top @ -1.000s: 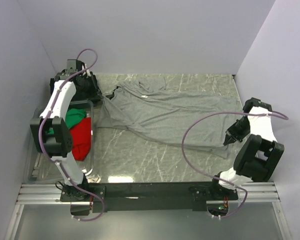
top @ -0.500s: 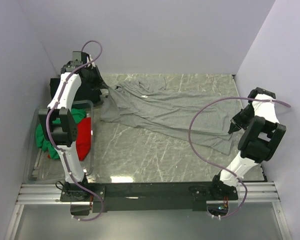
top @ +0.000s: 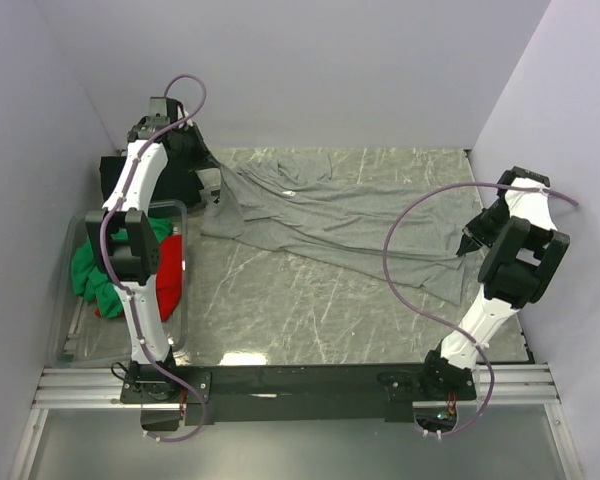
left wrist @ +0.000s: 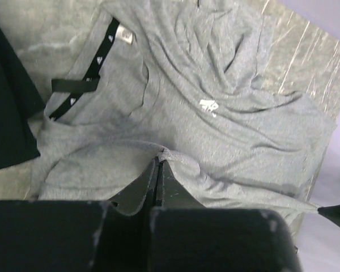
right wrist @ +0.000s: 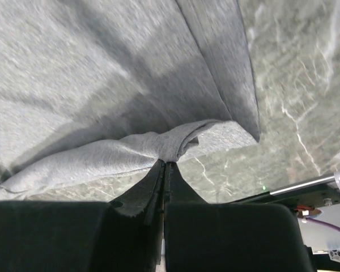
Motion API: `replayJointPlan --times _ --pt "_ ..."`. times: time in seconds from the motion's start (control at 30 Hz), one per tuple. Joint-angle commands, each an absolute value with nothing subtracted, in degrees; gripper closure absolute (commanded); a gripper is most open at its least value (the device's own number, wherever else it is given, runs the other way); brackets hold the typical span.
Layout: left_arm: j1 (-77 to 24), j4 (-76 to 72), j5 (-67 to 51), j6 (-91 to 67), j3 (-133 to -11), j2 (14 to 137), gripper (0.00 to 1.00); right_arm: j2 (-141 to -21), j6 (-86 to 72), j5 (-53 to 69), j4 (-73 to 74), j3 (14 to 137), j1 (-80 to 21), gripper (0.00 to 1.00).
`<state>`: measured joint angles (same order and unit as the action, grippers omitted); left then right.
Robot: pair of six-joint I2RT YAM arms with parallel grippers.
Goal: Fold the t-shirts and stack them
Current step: Fold the tshirt
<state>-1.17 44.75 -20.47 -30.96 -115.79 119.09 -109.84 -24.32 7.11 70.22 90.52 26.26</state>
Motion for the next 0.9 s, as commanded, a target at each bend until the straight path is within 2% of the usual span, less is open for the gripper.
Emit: replayJointPlan --times 0.0,0.47,0.53,0.57,0.6,0.63,0.73,0.87 --pt "-1.1 42.5 -19.3 -32.4 -120.3 120.6 1.00 -111.7 -23.7 7.6 69.4 94.3 26.6 1.00" --pt "-1.1 40.2 -18.9 -35.3 -123.8 125.0 0.99 -119.5 -22.9 10.1 70.0 104.8 26.3 1.00" --pt "-1.1 40.0 -19.2 -35.4 -124.3 126.0 0.89 -120.6 -22.4 11.5 69.5 105.5 26.0 0.96" --pt "-1.1 39.8 -19.5 -35.5 -124.6 126.3 0.71 -121.1 -22.0 11.9 69.3 106.2 25.8 0.89" --pt "-1.1 39.6 -19.8 -35.5 -124.7 126.6 0.61 -121.3 -21.8 12.3 68.7 106.4 25.8 0.72" --pt "-1.1 39.2 -19.9 -35.4 -124.7 126.7 0.45 -121.3 -21.7 12.7 68.3 106.8 25.8 0.65" --pt "-1.5 38.4 -19.9 -35.0 -123.9 126.2 0.32 -120.1 -21.7 12.7 66.3 106.4 25.8 0.53" --pt "-2.4 38.6 -19.0 -33.5 -120.3 123.9 0.30 -114.5 -21.8 8.5 63.3 102.6 25.8 0.48"
